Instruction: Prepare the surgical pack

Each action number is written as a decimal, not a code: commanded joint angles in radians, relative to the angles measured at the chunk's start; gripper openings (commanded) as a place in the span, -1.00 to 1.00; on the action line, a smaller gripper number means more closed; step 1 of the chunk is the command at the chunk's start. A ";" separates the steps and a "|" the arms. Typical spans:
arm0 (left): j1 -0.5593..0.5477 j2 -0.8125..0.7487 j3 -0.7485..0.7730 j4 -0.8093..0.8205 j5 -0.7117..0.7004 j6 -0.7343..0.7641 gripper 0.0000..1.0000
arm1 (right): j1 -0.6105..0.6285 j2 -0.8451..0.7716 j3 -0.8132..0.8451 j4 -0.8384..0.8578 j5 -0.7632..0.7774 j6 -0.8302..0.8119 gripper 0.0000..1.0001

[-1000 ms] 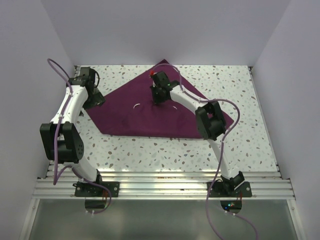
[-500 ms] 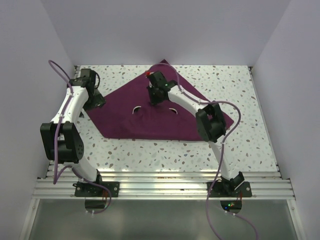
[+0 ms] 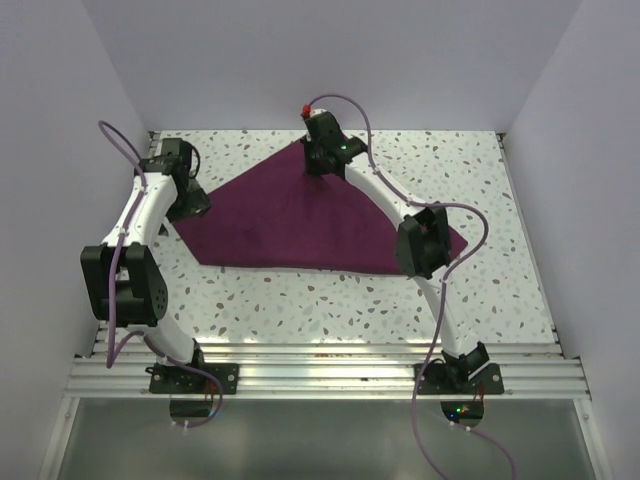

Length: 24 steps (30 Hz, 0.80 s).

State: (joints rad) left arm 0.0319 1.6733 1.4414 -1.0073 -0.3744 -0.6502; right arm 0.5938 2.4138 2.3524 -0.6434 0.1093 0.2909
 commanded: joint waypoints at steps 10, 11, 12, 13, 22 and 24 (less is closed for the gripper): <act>0.006 0.043 0.030 0.015 -0.009 0.000 0.99 | -0.043 0.134 0.166 0.083 0.024 -0.022 -1.00; 0.006 0.046 0.030 0.018 -0.009 -0.003 0.99 | -0.045 0.137 0.162 0.083 0.024 -0.022 -1.00; 0.006 0.046 0.031 0.021 -0.009 -0.003 0.99 | -0.045 0.148 0.162 0.085 0.026 -0.022 -1.00; 0.006 0.049 0.033 0.022 -0.008 -0.002 0.99 | -0.048 0.153 0.160 0.087 0.029 -0.024 -1.00; 0.006 0.071 0.054 0.021 -0.003 -0.008 0.99 | -0.063 0.197 0.159 0.094 0.020 -0.013 -1.00; 0.006 0.081 0.060 0.016 -0.017 -0.009 0.99 | -0.066 0.203 0.150 0.094 0.018 -0.009 -1.00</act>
State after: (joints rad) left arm 0.0319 1.7401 1.4551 -1.0080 -0.3702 -0.6514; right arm 0.5465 2.6137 2.4691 -0.6056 0.1131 0.2840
